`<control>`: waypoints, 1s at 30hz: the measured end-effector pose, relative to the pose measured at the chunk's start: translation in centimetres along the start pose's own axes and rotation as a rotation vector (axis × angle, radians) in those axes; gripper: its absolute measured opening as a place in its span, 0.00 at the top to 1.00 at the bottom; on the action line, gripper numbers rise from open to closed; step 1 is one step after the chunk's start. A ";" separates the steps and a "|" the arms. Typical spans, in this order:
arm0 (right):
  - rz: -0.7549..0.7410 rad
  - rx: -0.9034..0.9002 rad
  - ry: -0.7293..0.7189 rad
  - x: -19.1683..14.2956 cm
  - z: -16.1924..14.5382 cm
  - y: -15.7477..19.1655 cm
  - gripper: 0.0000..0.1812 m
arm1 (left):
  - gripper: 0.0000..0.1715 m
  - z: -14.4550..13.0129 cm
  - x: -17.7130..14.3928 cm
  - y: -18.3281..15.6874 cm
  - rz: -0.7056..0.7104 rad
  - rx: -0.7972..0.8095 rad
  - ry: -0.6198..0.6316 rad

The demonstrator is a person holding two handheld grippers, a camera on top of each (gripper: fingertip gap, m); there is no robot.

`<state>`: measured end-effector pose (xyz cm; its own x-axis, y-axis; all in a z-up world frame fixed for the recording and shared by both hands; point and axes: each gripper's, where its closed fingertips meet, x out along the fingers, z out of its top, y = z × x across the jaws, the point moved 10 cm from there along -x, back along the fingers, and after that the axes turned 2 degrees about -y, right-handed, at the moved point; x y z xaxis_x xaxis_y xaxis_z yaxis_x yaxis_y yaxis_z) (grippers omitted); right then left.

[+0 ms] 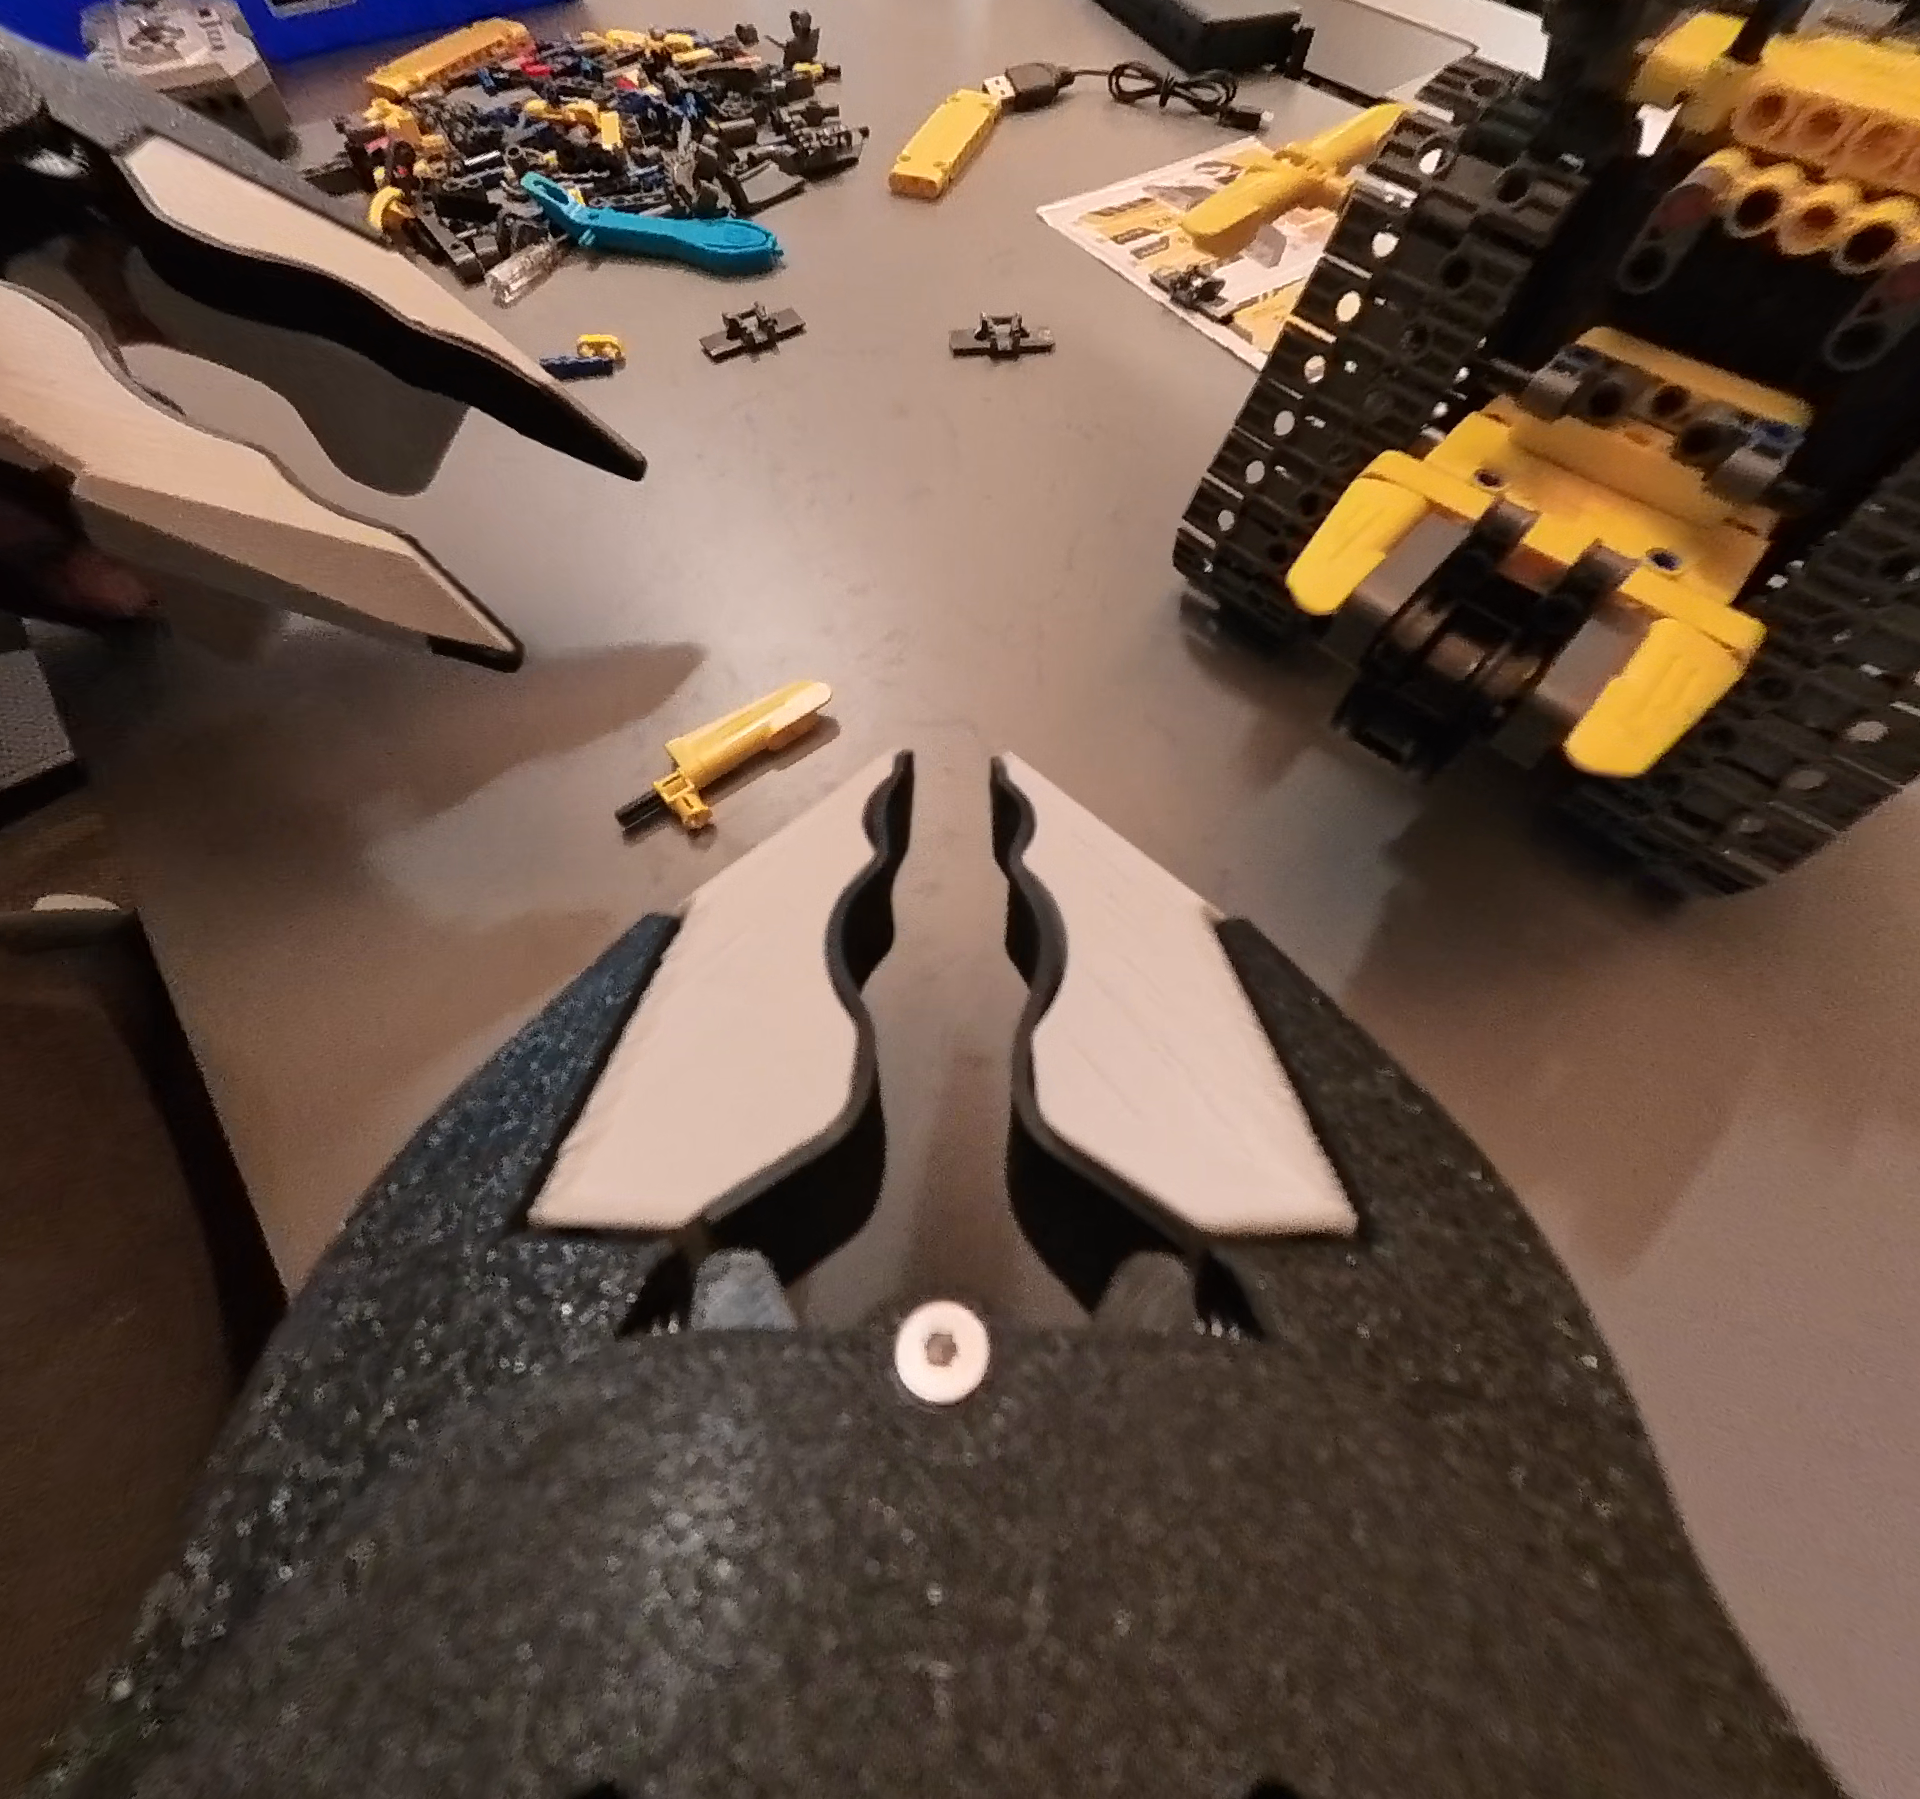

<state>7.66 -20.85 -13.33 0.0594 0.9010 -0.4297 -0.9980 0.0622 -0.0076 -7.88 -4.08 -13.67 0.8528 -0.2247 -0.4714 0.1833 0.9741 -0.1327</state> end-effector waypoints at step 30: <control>-0.062 -0.110 -0.075 0.5 0.7 -0.8 0.86 | 0.61 0.0 1.2 -0.2 0.202 0.090 0.044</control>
<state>8.46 -20.11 -12.93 0.1179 0.9269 -0.3564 -0.9884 0.0748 -0.1325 -6.85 -4.52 -14.21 0.8550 -0.0242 -0.5180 0.0560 0.9974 0.0457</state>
